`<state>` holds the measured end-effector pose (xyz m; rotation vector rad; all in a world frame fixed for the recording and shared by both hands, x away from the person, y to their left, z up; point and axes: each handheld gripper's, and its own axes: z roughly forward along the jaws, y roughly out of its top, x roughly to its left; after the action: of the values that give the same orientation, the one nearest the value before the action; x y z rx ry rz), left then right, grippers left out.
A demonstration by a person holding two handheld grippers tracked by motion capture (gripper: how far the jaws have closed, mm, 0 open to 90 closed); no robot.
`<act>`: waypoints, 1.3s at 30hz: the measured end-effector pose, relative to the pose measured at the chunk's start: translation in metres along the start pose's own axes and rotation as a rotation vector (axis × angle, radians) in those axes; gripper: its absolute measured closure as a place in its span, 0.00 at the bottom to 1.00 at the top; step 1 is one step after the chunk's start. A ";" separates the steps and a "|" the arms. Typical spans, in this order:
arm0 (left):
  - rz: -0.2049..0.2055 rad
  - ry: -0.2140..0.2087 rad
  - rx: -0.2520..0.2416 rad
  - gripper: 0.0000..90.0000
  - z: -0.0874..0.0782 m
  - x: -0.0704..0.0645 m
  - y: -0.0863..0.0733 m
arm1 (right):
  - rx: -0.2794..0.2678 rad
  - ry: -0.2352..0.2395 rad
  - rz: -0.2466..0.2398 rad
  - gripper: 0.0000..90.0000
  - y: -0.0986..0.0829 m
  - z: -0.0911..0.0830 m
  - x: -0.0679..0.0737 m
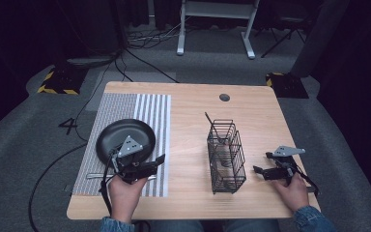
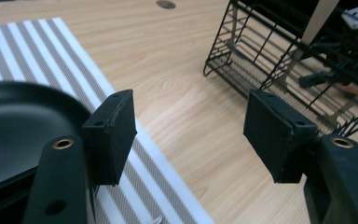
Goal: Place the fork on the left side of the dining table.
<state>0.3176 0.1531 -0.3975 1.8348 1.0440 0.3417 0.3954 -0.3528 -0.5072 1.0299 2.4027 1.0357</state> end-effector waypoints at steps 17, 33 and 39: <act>0.085 -0.024 -0.003 0.39 0.029 -0.011 0.058 | -0.001 -0.001 0.004 0.14 0.000 0.000 0.000; 0.118 -0.075 -0.012 0.37 0.079 -0.022 0.097 | -0.002 0.000 0.003 0.14 -0.001 0.000 0.000; 0.121 -0.095 -0.015 0.34 0.096 -0.023 0.105 | -0.002 0.000 0.003 0.14 -0.001 0.000 0.000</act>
<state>0.4176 0.0593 -0.3520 1.8863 0.8658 0.3304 0.3951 -0.3536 -0.5073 1.0328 2.4004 1.0389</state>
